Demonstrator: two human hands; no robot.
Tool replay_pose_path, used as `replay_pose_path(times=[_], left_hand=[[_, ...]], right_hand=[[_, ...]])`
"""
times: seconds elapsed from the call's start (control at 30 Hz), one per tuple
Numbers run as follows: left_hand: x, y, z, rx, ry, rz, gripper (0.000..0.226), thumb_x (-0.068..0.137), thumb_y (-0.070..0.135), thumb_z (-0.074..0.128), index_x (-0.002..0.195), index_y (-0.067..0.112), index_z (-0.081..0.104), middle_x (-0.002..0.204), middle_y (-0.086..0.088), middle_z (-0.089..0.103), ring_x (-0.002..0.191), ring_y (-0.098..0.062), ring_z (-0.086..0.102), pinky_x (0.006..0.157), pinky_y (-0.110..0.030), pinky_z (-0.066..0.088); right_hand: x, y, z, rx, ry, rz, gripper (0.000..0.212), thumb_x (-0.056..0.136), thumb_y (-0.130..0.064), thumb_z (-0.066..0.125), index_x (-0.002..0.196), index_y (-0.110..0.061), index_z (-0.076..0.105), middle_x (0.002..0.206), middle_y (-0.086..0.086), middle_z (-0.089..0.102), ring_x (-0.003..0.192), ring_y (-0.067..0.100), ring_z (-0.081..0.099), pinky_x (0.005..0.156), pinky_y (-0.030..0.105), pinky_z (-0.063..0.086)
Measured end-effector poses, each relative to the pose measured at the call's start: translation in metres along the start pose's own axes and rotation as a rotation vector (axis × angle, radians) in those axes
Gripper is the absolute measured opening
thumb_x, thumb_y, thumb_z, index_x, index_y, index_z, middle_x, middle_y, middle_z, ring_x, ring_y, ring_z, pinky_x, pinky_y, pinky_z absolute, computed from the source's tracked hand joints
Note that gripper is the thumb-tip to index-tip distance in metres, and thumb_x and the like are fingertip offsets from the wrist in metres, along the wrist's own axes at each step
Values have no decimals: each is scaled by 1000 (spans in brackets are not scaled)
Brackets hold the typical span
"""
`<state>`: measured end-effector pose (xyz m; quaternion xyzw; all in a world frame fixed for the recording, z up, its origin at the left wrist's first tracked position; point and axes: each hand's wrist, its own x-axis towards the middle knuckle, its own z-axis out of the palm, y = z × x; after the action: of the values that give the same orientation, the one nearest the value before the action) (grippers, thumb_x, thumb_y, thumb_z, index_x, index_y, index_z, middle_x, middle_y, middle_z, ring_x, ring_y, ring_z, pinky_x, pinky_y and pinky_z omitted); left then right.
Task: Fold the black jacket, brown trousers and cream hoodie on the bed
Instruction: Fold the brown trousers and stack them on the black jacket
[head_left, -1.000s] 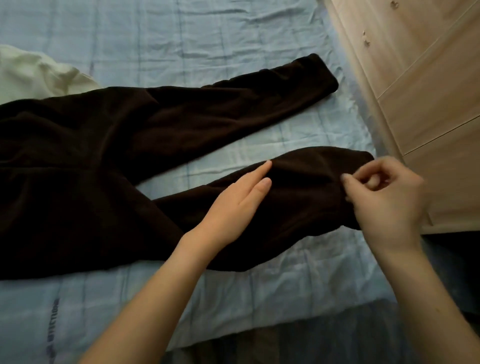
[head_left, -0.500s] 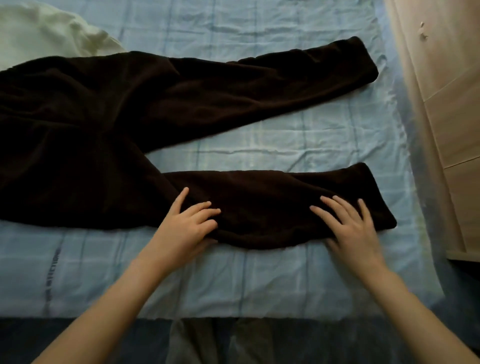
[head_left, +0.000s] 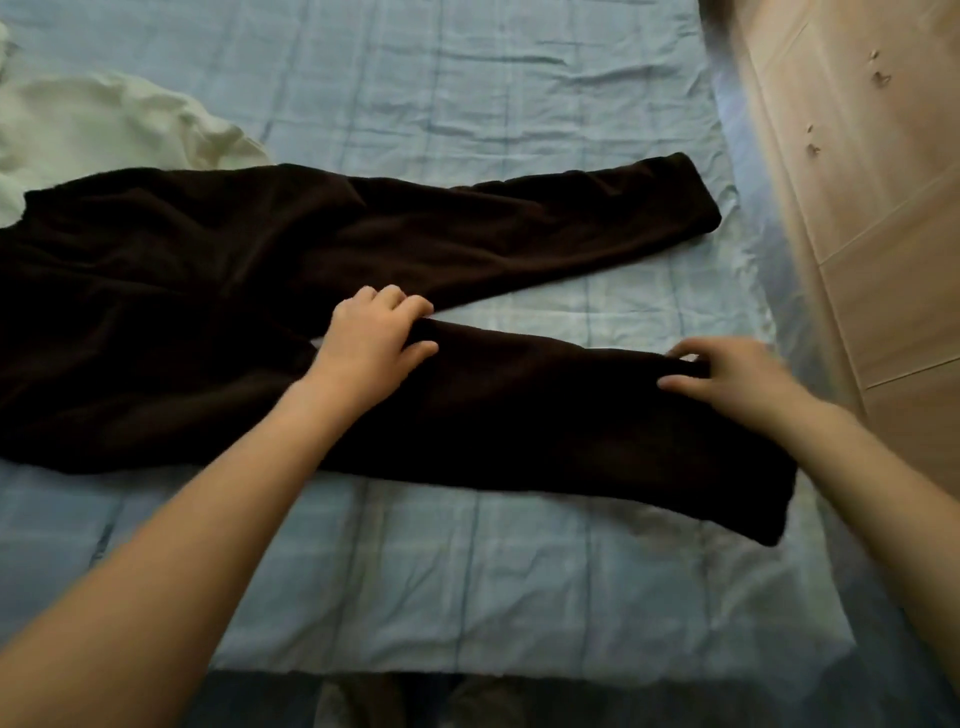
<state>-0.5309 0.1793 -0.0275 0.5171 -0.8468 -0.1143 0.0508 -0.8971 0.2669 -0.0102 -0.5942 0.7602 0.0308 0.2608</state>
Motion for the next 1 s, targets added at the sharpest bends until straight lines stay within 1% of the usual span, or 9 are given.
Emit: replay_pose_path(times=[0.13,0.23,0.3,0.4,0.6,0.7,0.83,0.9,1.0], left_hand=[[-25,37,65,91,6,127,54,93,38,58,143,20,49,146,-19,45,134,-38,41,114,-55,25],[-55,40,107,197,-280,118,64,100,55,26,156,30,8,164,-6,9,151,-27,4,121,-49,3],[-62,34,113,172,-290,128,68,98,60,19,155,31,-3,165,-6,1,151,-25,-3,122,-47,1],[-73,24,102,100,-115,246,68,95,60,31,155,30,19,161,-6,21,150,-25,14,122,-48,10],[-106,15,106,128,-103,229,60,89,31,70,143,21,48,147,-3,49,136,-31,45,111,-51,35],[-101,24,97,62,10,281,39,93,21,54,130,11,62,132,-9,62,120,-39,58,100,-55,46],[-142,45,95,-55,94,406,38,91,19,48,120,6,68,120,-8,69,108,-33,67,91,-51,54],[-164,62,101,-69,27,430,34,86,15,64,119,8,69,118,-6,70,110,-32,66,90,-48,55],[-176,70,113,-42,-106,439,38,89,24,69,125,14,67,128,-4,65,123,-33,57,99,-50,49]], right_hand=[[-9,-22,77,-166,211,-132,56,96,-36,56,149,-18,43,147,12,48,133,33,45,110,48,32],[-32,-26,135,-265,102,-205,62,100,-52,39,157,-38,17,164,-1,20,152,26,15,117,58,13],[-43,-16,150,-247,141,-256,64,99,-53,40,157,-34,21,164,4,22,152,27,17,117,61,15],[-57,3,150,-170,262,-378,62,91,-48,49,147,-20,47,150,11,47,142,27,40,113,62,28],[-63,18,145,-241,112,-381,67,89,1,64,148,-22,43,156,-1,39,147,21,30,115,59,23],[-71,25,123,-214,47,-431,65,92,4,57,150,-20,40,157,-2,35,148,19,27,118,53,18],[-111,55,104,-308,183,-550,72,60,19,80,125,-8,67,128,9,67,117,29,64,98,67,39],[-132,62,113,-341,31,-517,80,69,12,78,138,-20,54,140,6,58,130,24,53,107,60,31],[-151,65,138,-319,-250,-309,58,102,-29,47,149,-40,15,162,-12,19,149,7,4,122,44,5]])
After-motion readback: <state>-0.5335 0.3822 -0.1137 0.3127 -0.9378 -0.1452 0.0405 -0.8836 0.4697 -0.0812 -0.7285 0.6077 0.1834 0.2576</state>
